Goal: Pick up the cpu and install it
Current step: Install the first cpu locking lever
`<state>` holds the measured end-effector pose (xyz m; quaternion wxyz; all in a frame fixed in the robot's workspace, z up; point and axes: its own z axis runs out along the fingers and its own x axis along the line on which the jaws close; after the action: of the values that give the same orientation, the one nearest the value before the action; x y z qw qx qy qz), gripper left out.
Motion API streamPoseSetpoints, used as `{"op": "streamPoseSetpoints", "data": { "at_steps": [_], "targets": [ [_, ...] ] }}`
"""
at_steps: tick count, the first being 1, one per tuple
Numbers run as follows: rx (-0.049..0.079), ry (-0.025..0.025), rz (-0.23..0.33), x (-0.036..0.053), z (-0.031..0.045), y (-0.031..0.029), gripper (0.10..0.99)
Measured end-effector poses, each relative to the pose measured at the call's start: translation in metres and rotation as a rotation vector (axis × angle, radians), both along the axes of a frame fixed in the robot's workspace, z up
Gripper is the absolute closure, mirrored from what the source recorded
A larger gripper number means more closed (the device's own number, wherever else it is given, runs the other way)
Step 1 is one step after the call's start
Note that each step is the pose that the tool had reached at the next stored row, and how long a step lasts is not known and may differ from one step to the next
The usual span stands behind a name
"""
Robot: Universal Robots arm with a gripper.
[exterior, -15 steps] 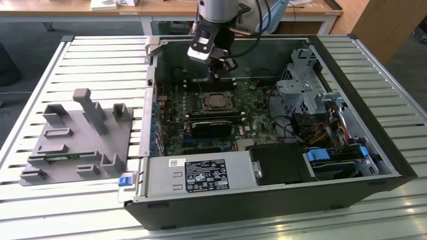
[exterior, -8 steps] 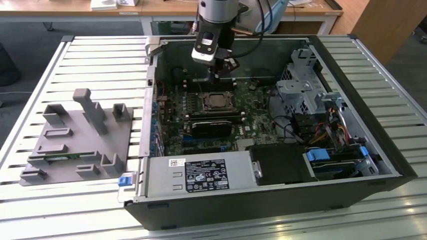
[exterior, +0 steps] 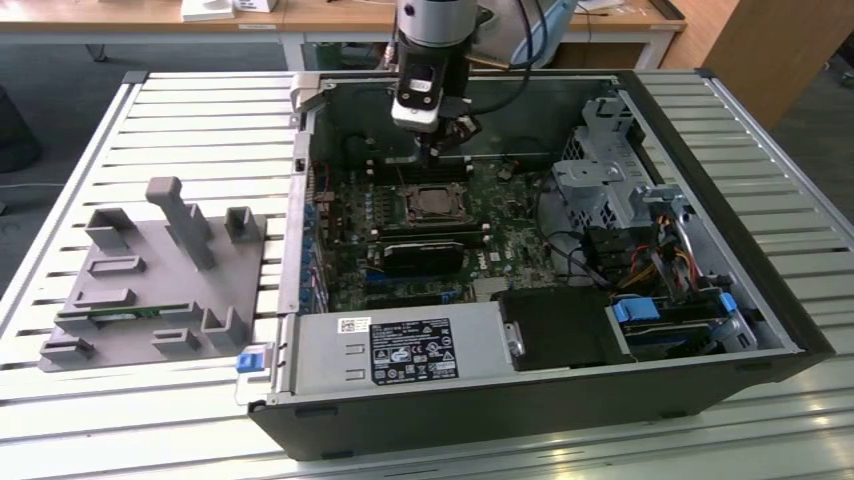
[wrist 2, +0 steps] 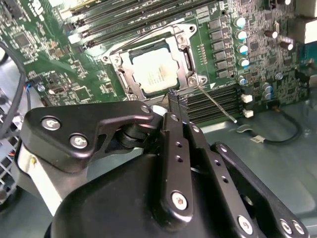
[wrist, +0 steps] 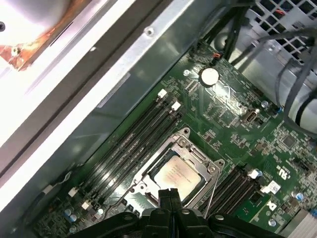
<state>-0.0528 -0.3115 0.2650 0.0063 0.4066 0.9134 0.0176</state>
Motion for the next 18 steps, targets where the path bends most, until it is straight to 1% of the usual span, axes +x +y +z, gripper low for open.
{"op": "streamPoseSetpoints", "data": {
  "at_steps": [18],
  "targets": [
    [0.000,0.0000,0.204,0.0000,-0.0001,-0.0002,0.980]
  ]
}}
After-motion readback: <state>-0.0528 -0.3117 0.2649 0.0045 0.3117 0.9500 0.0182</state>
